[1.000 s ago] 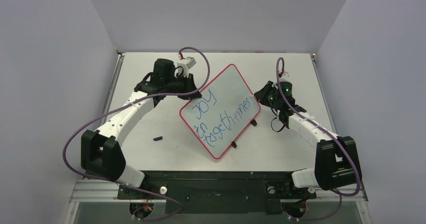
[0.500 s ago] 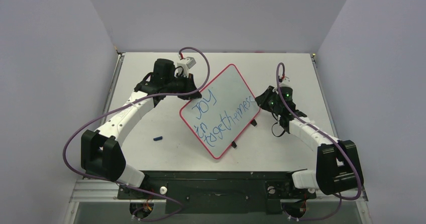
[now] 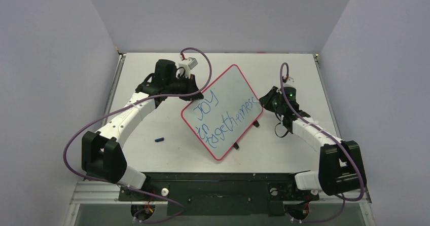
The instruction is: Write a sentence on the whiteboard
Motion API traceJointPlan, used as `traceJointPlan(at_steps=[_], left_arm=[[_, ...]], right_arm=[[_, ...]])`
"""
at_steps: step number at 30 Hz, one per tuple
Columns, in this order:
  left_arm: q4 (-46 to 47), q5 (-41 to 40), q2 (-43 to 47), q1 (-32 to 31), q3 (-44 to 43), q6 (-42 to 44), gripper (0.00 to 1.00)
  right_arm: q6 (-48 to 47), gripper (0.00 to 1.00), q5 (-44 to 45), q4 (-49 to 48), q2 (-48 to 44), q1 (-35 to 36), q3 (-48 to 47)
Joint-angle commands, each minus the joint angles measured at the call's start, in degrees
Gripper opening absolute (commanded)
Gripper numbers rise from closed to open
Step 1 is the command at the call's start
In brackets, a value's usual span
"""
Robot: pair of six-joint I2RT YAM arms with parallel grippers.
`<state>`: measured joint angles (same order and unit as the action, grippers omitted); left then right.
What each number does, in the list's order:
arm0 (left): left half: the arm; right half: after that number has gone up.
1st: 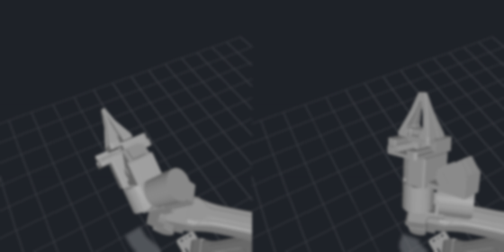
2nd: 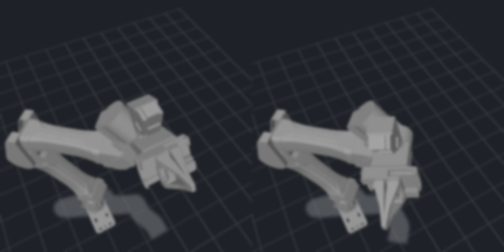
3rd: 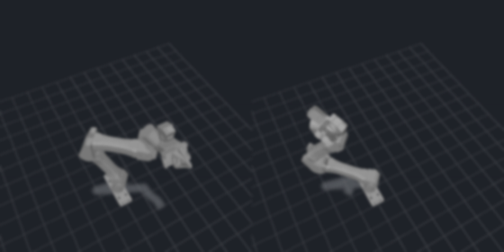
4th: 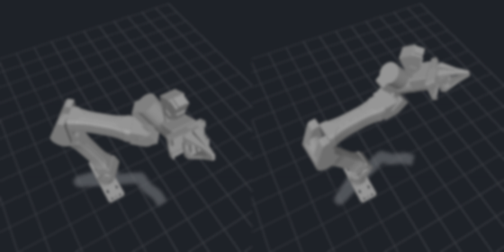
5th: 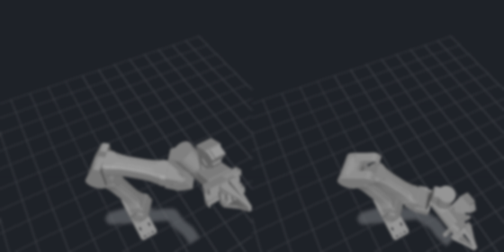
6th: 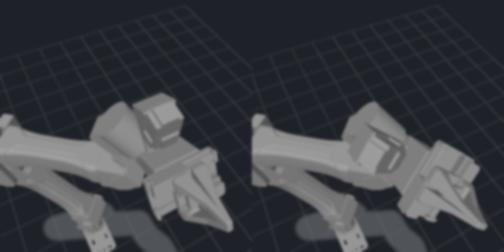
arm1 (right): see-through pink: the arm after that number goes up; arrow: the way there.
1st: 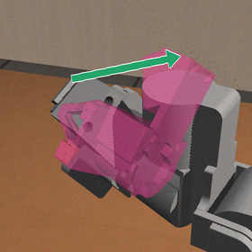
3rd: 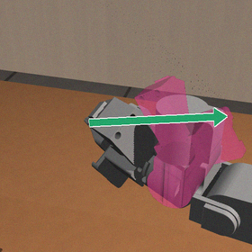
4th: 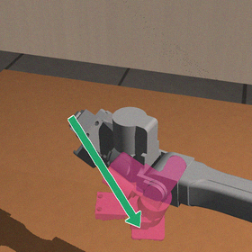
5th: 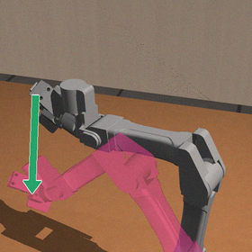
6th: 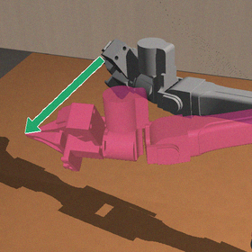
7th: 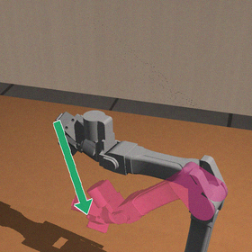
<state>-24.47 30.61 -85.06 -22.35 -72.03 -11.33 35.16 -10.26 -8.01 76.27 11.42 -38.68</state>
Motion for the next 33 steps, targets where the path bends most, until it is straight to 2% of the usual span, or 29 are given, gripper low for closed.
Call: traceJointPlan(at_steps=[1, 17, 27, 33], left_arm=[[1.5, -1.3, 2.4, -0.2, -0.1, 3.5, 0.0], [1.6, -1.3, 2.7, -0.2, -0.1, 3.4, 0.0], [1.6, -1.4, 3.0, -0.2, 0.3, 3.4, 0.0], [1.2, -2.0, 3.4, -0.2, 0.4, 3.4, 0.0]], right_arm=[[-0.4, 0.0, 0.9, 0.5, 1.3, -0.3, -1.9], [-0.4, 0.0, 0.1, 0.4, -2.0, 0.3, 3.8], [-0.4, 0.0, -0.4, 1.5, -4.3, 3.7, 4.6], [-1.3, 0.0, 0.0, 7.0, -12.3, 4.2, 1.0]])
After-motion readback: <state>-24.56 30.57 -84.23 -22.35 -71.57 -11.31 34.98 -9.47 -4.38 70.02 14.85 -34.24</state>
